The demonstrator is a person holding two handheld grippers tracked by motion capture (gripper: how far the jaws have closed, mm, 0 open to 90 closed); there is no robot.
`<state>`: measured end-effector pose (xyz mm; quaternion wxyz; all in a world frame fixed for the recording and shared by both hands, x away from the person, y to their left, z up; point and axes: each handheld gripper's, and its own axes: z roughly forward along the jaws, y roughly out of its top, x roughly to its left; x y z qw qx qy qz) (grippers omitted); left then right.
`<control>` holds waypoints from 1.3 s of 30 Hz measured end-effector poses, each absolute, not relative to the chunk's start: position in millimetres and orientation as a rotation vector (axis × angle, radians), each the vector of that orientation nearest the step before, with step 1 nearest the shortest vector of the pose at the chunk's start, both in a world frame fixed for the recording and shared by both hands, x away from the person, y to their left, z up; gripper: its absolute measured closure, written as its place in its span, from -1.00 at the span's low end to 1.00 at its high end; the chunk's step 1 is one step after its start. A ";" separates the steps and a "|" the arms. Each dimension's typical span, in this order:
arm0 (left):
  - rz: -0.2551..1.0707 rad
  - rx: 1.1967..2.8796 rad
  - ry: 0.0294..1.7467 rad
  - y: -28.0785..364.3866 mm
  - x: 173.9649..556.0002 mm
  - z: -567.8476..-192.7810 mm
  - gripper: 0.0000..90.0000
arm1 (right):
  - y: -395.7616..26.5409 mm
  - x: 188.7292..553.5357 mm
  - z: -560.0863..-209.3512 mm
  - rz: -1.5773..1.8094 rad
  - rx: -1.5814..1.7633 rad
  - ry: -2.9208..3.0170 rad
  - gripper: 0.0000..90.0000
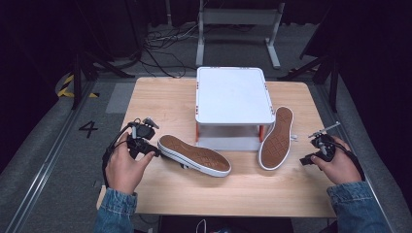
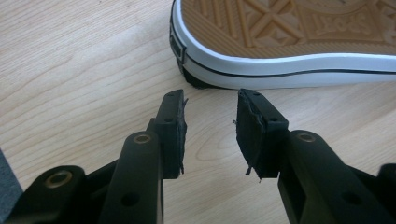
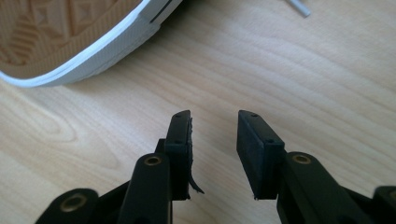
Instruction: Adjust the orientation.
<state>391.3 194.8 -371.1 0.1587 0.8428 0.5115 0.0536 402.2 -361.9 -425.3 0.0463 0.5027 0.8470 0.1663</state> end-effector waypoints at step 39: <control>-0.053 2.759 1.256 119.9 373.6 -394.2 0.52 | -361.4 397.7 -420.6 0.539 1.476 2.577 0.41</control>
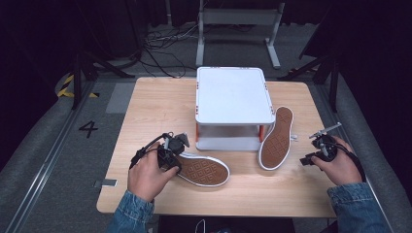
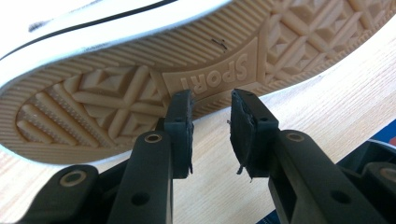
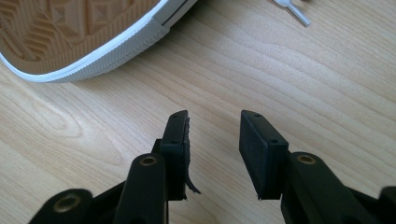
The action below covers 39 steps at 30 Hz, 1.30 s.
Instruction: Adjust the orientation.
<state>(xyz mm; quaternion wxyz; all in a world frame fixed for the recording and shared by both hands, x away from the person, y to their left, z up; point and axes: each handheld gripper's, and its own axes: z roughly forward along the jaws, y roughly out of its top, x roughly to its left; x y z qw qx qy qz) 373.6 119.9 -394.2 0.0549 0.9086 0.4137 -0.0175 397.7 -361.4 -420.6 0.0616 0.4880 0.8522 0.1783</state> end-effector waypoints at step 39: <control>-0.026 2.662 1.038 113.7 412.2 -383.0 -0.64 | -383.7 377.7 -426.0 0.554 1.511 2.527 0.26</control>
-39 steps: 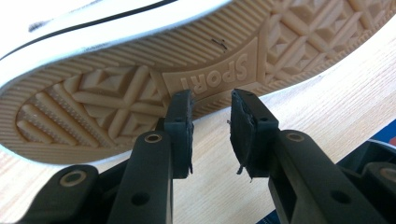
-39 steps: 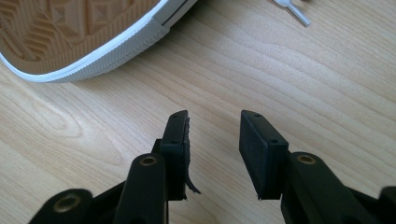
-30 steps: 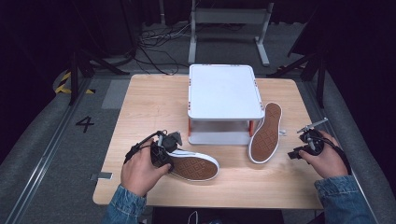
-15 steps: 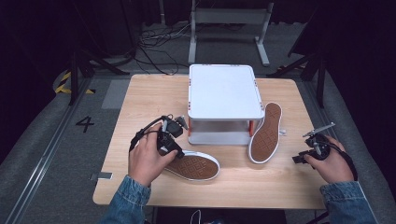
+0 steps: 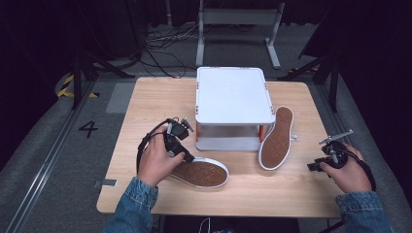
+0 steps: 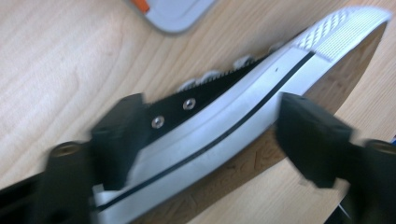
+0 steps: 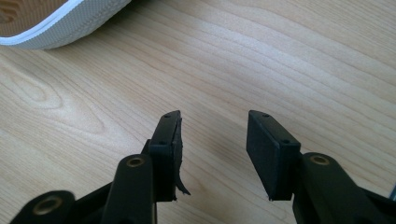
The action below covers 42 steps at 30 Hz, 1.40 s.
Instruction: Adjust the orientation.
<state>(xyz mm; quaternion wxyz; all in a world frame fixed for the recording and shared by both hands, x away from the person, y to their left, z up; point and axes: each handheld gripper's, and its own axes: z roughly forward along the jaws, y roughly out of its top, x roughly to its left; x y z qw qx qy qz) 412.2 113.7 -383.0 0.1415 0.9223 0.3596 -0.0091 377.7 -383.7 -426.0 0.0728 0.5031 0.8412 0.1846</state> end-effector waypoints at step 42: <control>-0.076 2.899 0.654 118.7 393.3 -409.3 -0.62 | -368.1 383.1 -427.5 0.555 1.398 2.590 0.20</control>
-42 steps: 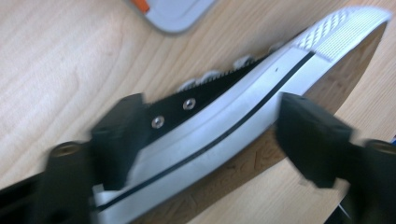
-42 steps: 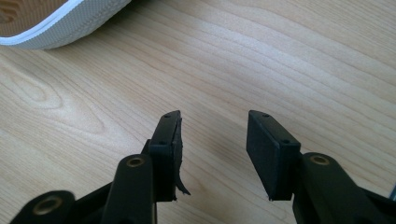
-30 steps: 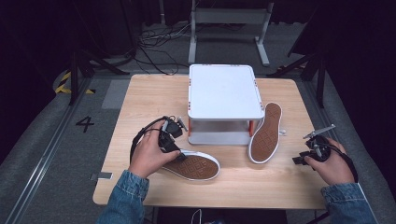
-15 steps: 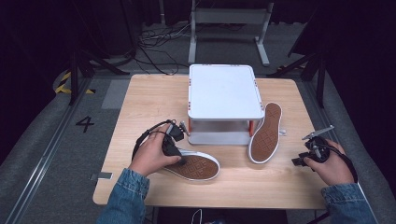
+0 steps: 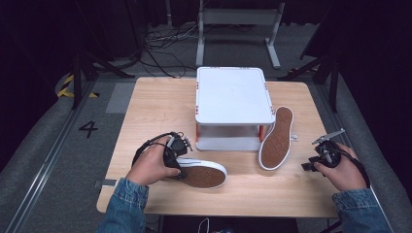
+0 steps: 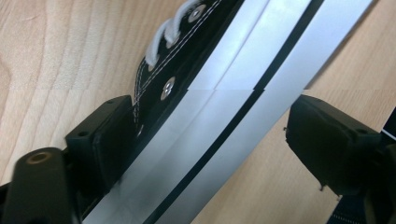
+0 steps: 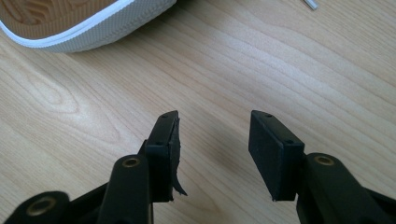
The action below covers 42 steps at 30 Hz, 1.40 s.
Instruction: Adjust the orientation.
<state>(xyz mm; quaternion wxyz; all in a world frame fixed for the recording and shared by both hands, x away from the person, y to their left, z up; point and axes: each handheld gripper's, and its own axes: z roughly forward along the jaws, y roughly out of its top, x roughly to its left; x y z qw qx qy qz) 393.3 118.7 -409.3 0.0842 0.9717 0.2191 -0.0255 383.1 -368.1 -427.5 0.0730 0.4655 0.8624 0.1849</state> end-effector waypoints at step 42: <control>0.229 2.466 1.422 196.7 434.3 -393.6 0.19 | -374.5 378.9 -432.0 0.553 1.442 2.572 0.21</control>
